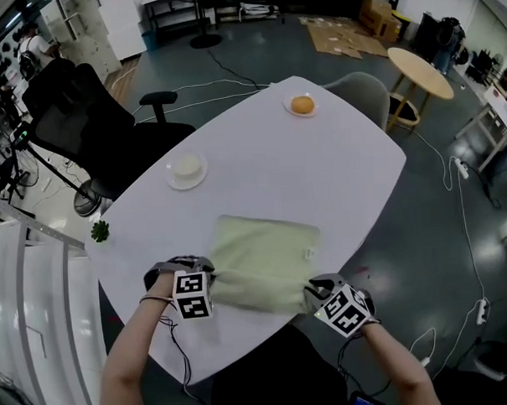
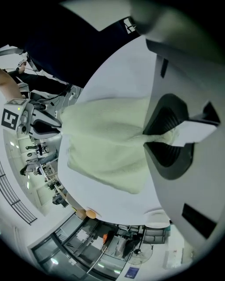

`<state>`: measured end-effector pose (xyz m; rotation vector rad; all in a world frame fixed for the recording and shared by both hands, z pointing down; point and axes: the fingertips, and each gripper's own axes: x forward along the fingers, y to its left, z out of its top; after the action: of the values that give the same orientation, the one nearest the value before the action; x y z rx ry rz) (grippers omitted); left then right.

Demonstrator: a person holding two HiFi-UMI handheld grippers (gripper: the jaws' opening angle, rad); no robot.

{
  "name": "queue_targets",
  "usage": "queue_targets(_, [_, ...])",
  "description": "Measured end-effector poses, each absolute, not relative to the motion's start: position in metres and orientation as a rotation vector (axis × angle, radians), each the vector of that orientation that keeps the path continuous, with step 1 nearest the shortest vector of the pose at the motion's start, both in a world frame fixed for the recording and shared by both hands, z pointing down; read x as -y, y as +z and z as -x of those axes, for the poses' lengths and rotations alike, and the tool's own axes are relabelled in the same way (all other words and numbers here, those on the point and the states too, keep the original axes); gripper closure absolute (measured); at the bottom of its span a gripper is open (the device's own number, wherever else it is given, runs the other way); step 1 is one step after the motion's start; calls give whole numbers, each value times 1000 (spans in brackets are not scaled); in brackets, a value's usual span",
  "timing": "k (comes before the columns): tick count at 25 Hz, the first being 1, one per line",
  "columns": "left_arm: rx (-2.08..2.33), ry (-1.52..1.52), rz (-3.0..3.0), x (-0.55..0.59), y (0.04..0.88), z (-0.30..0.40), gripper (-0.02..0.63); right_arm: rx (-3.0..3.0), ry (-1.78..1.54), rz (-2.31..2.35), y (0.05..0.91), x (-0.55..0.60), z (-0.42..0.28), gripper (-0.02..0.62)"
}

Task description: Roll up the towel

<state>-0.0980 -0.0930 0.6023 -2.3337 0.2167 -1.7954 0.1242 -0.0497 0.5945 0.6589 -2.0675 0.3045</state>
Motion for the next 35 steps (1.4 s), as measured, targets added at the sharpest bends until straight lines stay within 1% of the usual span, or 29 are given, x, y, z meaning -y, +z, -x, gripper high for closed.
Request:
queue_targets(6, [-246,-1774,2342,100,616,93,538,2036,326,-681,616,59,-128,515])
queue_targets(8, [-326,-1736,2375,106,612,93,516,2047,295,-709,614,62,-130,505])
queue_targets(10, [-409,-1696,2412,113,604,95,445,2054,261,-744,607,67,-135,452])
queue_targets(11, [-441,-1684,2434,116,599,97,398,2058,247,-759,602,68,-137,431])
queue_targets(13, [-491,-1664,2477,119,587,102,296,2071,227,-781,590,71,-140,405])
queue_targets(14, [-513,-1647,2495,121,580,105,263,2079,218,-792,582,72,-142,394])
queue_targets(17, [-552,-1588,2542,117,559,111,252,2105,177,-809,561,69,-143,376])
queue_targets(23, [-447,-1570,2514,79,546,117,249,2093,51,-739,543,35,-132,374])
queue_targets(29, [-341,-1603,2459,44,565,114,249,2053,-60,-652,558,-2,-108,370])
queue_targets(35, [-278,-1646,2399,27,597,114,250,2012,-66,-610,590,-24,-95,370])
